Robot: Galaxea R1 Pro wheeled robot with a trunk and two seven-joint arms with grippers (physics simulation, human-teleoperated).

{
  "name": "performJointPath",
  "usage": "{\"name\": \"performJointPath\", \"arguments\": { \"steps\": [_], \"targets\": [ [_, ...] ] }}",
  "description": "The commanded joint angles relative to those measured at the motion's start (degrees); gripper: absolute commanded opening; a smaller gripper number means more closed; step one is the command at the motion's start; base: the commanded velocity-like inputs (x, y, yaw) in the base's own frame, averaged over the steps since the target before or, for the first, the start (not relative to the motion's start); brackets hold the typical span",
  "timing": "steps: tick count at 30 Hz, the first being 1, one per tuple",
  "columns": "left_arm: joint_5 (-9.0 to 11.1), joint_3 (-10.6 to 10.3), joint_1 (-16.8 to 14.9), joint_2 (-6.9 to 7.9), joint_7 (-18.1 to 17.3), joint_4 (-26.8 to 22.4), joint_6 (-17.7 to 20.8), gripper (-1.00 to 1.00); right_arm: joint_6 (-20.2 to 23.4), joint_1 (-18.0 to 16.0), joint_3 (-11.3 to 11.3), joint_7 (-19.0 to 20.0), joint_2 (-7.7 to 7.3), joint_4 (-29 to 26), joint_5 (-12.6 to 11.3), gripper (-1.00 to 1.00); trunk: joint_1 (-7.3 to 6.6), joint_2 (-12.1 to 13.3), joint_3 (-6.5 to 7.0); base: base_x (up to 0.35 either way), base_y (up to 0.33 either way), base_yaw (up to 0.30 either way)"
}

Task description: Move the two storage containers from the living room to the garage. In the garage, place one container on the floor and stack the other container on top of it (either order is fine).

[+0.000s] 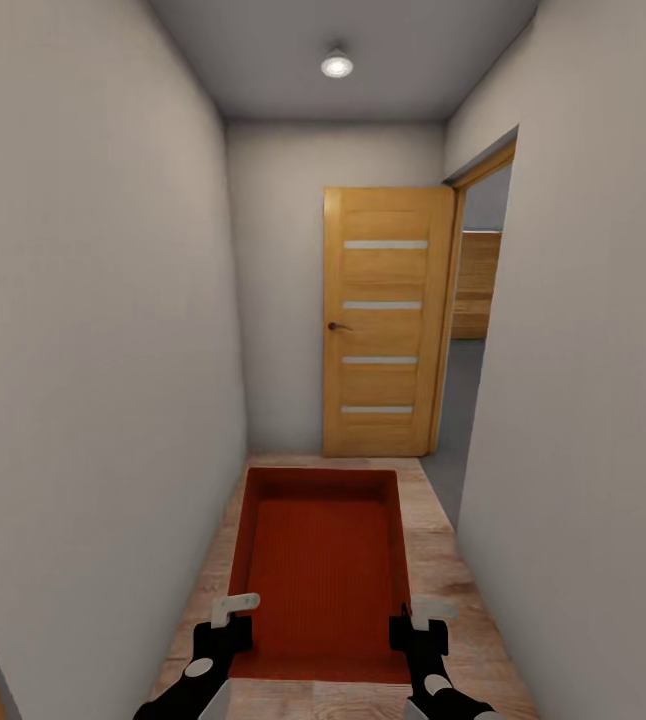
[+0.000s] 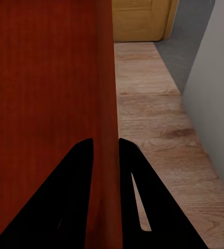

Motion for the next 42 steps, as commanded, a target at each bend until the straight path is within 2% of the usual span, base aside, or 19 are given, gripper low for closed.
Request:
{"name": "performJointPath", "arguments": {
  "steps": [1,42],
  "targets": [
    [1.2,-0.8,0.0,0.06,0.3,0.2,0.7,-1.0,-4.4,-0.1,1.4,0.0,-0.29,-0.3,-0.3,-1.0,0.04,-0.1,-0.08,0.323,0.0,0.0],
    [1.2,-0.8,0.0,0.09,0.3,0.2,0.7,-1.0,-4.5,-0.1,1.4,0.1,-0.29,-0.3,-0.2,-1.0,0.04,-0.1,-0.08,0.323,0.0,0.0]
  ]
}}
